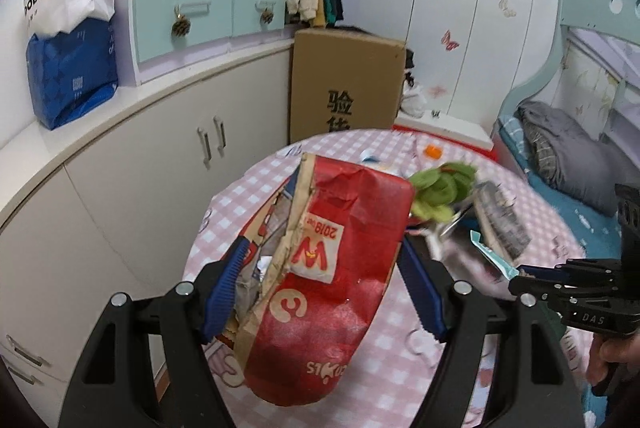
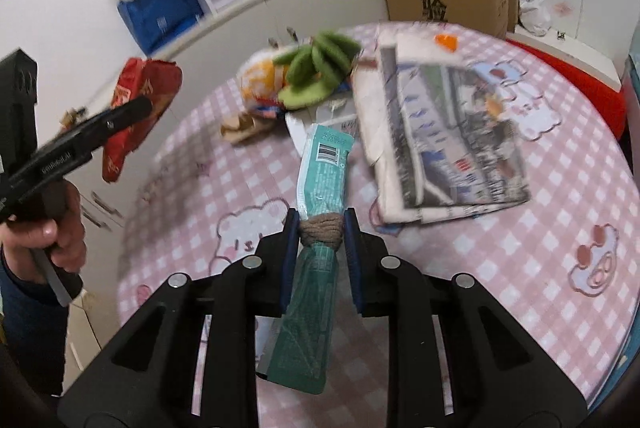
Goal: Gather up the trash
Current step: 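Carry the tube and red bag to the blue bin and release both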
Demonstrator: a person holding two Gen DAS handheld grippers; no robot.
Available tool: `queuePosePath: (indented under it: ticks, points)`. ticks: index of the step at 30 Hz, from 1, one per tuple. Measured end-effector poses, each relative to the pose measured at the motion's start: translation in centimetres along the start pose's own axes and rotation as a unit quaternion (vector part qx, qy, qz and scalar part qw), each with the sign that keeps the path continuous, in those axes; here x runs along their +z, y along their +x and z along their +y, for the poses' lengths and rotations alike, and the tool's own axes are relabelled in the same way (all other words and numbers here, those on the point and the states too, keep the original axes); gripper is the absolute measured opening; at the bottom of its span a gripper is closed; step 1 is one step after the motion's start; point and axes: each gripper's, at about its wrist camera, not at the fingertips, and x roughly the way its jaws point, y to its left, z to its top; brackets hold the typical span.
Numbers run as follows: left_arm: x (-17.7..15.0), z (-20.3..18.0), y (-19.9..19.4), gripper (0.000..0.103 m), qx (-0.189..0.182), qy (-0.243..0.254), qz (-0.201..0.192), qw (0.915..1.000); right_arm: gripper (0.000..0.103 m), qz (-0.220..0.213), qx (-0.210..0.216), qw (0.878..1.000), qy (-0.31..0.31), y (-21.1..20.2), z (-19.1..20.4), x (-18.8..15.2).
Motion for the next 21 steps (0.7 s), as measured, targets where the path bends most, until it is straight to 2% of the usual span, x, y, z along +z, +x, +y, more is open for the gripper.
queuePosePath:
  ticks: [4,7,13,17,21]
  points:
    - [1.1,-1.9,-1.8,0.073,-0.015,0.007,-0.022,0.9996,0.022,-0.034,0.011,0.999,0.011,-3.0,-0.6,0.3]
    - [2.1,-4.0,-3.2,0.073,-0.041,0.012,-0.039,0.9983,0.022,-0.071,0.019,0.997,0.025,-5.9,-1.6,0.4]
    - [3.5,-9.3,-4.3,0.073,-0.097,0.033,-0.055,0.9932,0.022,-0.145,0.006,0.987,0.063,-12.7,-5.3,0.0]
    - [3.8,-15.0,-4.4,0.073,-0.147,0.061,-0.056,0.9856,0.022,-0.182,-0.017,0.977,0.111,-16.8,-9.5,-1.5]
    - [3.6,-21.2,-3.9,0.073,-0.206,0.099,-0.041,0.9727,0.022,-0.209,-0.041,0.963,0.163,-20.0,-14.2,-4.0]
